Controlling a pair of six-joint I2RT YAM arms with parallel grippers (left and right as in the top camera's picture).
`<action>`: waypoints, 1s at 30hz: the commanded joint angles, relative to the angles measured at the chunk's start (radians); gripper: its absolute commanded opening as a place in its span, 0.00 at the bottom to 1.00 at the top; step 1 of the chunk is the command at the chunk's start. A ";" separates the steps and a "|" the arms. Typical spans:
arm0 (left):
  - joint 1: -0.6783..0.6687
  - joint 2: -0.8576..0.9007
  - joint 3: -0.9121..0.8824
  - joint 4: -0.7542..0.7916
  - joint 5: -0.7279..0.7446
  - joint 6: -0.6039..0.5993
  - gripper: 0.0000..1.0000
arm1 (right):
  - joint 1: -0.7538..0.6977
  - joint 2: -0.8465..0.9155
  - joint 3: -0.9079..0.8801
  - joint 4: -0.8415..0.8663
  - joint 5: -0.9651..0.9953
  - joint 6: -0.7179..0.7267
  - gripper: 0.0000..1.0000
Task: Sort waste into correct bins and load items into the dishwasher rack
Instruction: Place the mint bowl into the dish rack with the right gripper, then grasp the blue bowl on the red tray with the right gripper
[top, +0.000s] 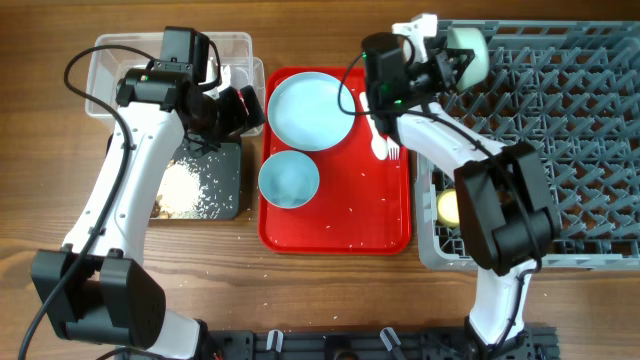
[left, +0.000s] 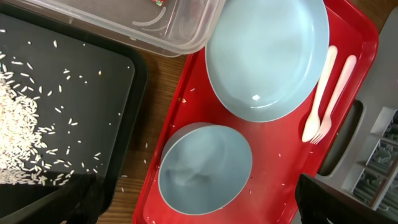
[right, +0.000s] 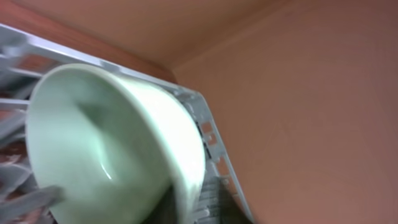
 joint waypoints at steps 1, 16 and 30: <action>0.005 -0.016 0.015 0.000 0.001 0.001 1.00 | 0.037 0.017 -0.011 0.000 -0.044 -0.006 0.83; 0.005 -0.016 0.015 0.000 0.001 0.001 1.00 | 0.140 -0.322 -0.010 -0.567 -1.225 0.512 1.00; 0.005 -0.016 0.015 0.000 0.001 0.001 1.00 | 0.204 -0.212 -0.144 -0.687 -1.741 1.225 0.67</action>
